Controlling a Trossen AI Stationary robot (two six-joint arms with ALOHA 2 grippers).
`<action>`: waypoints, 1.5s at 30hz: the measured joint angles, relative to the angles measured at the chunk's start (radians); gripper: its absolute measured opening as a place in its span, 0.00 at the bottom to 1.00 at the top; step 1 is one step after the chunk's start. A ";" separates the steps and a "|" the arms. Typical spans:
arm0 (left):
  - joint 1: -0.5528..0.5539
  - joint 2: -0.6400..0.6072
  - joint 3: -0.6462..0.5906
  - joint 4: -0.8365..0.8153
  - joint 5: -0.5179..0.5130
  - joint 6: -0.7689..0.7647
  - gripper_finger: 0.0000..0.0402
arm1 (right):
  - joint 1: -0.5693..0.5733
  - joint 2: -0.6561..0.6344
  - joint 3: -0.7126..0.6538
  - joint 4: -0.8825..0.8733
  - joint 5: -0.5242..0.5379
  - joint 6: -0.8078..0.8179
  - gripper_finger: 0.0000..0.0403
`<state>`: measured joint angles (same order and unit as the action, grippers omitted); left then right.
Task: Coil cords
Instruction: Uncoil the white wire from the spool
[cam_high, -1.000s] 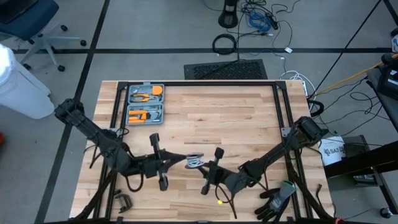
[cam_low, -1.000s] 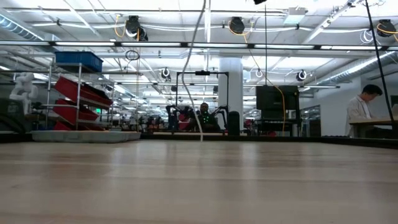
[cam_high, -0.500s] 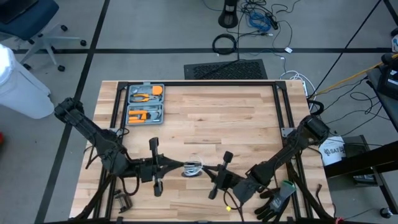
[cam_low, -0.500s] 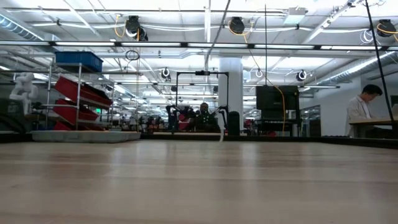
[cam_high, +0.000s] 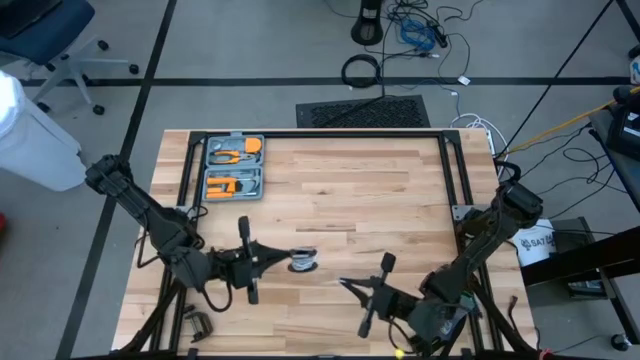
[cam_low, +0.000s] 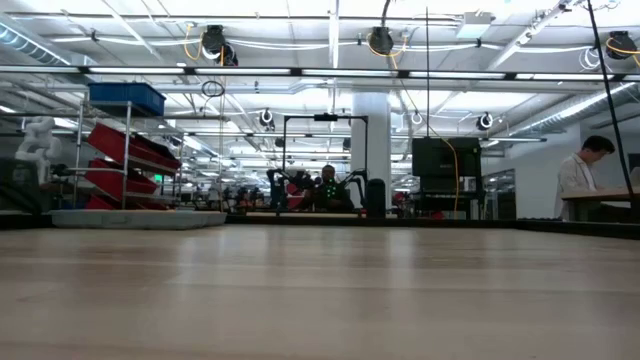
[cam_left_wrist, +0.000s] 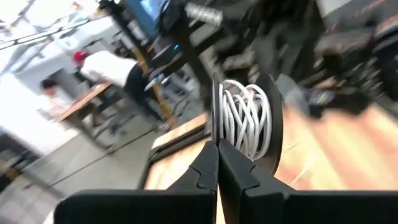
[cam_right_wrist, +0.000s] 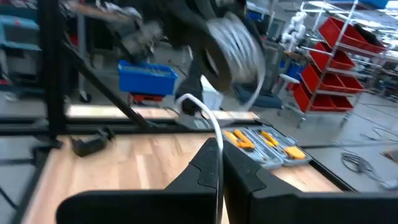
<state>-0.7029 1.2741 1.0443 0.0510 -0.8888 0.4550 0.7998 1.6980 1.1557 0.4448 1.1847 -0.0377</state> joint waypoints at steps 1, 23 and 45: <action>0.000 0.000 0.000 -0.011 -0.030 0.000 0.00 | 0.011 0.000 0.000 0.029 -0.001 -0.023 0.00; 0.100 0.039 0.000 0.014 -0.212 -0.002 0.00 | -0.115 0.014 0.000 0.550 -0.479 -0.283 0.00; 0.027 0.044 0.008 0.400 -0.214 0.186 0.00 | -0.289 0.232 0.000 0.503 -0.560 -0.029 0.00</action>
<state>-0.6758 1.3186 1.0524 0.4513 -1.1027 0.6405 0.5111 1.9302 1.1561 0.9480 0.6248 -0.0671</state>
